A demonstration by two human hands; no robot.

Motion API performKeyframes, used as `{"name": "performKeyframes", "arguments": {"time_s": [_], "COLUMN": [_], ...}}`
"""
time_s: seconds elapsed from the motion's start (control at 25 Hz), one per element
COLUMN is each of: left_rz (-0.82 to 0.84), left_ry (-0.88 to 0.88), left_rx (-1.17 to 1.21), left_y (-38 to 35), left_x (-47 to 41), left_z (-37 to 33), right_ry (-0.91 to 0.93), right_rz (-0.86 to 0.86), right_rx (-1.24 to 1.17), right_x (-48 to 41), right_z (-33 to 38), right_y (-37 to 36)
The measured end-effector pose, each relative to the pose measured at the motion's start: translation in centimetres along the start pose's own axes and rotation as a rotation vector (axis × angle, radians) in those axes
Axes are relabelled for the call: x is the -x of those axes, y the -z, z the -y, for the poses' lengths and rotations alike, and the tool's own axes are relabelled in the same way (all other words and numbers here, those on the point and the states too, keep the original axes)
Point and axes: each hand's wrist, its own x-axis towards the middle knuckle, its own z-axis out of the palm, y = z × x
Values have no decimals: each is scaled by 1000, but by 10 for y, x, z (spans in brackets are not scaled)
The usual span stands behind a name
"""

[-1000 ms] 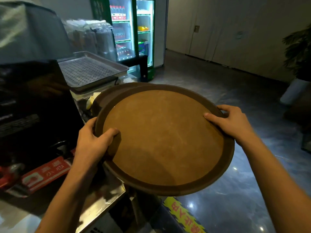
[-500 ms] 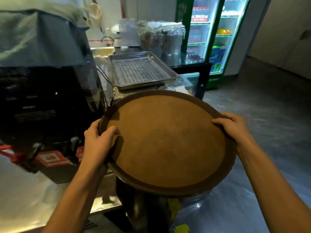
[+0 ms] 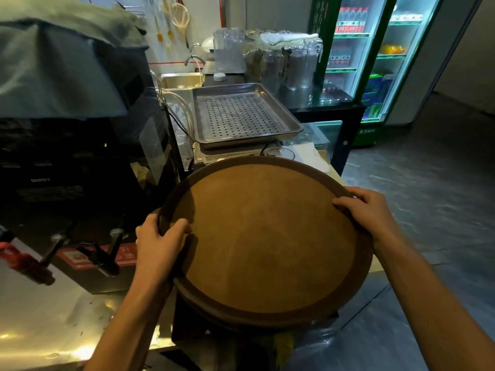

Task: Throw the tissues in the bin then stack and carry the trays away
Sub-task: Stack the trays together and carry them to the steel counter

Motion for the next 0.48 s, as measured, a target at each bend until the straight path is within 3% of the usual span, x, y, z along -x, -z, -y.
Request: {"name": "performKeyframes", "arguments": {"time_s": [0.48], "left_rz": [-41], "left_ry": [-7], "left_rx": [-87], "left_y": [1], "left_x": [1], "left_z": [0], "right_ry": [54], "right_rz": [55], "right_rx": [8], "right_x": [-16], "right_z": [-4], "right_y": [-10]}}
